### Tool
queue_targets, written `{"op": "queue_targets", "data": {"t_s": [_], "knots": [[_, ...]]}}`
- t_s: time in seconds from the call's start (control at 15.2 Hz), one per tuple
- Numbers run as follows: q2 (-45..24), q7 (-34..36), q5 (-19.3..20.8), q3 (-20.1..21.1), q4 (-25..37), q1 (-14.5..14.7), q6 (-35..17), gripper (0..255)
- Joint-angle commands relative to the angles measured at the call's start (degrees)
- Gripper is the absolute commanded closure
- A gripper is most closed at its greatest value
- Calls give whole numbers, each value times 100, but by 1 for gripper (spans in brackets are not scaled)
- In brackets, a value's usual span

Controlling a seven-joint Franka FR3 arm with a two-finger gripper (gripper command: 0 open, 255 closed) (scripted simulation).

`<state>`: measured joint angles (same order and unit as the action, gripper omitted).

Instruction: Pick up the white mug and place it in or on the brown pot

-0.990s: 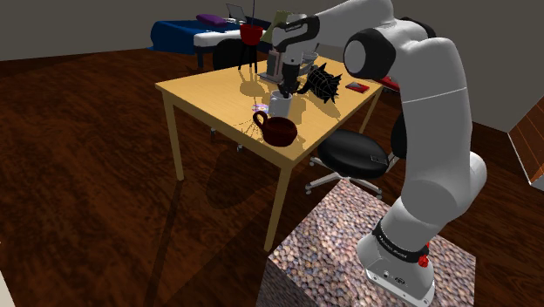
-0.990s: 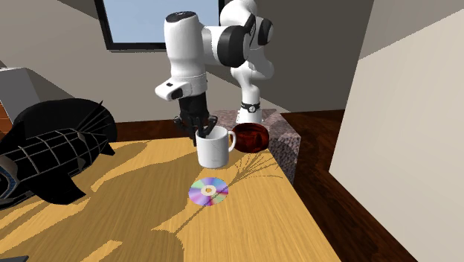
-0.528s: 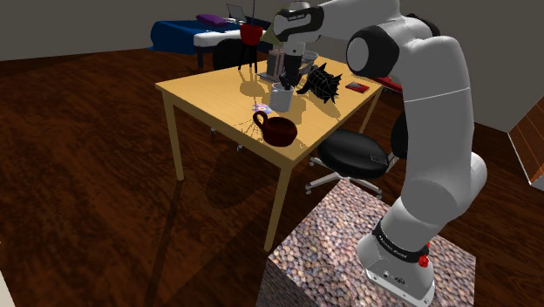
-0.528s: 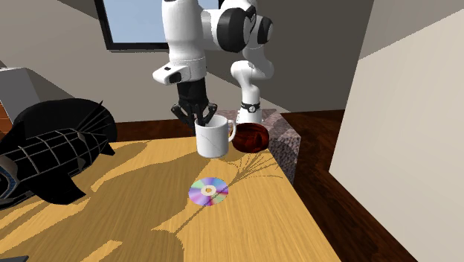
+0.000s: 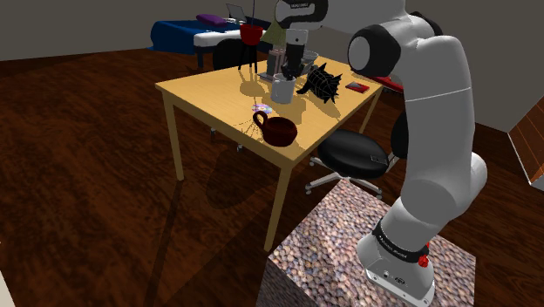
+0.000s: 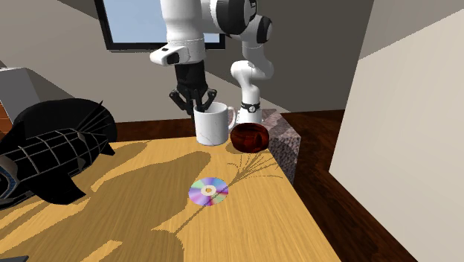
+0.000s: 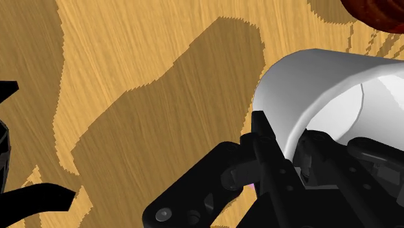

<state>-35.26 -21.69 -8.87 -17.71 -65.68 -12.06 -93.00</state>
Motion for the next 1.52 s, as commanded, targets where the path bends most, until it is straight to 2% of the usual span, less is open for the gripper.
{"op": "queue_targets", "data": {"t_s": [0.0, 0.79, 0.92, 1.06, 1.45], "knots": [[-53, 14, -8, 4, 248, -28, 193, 255], [-409, 60, -78, 32, 1758, -254, 1330, 255], [351, 167, 71, -24, 542, 107, 879, 255], [934, 321, 204, -42, -322, 394, 590, 255], [2319, 931, 562, 64, -2138, 1035, 104, 255]]}}
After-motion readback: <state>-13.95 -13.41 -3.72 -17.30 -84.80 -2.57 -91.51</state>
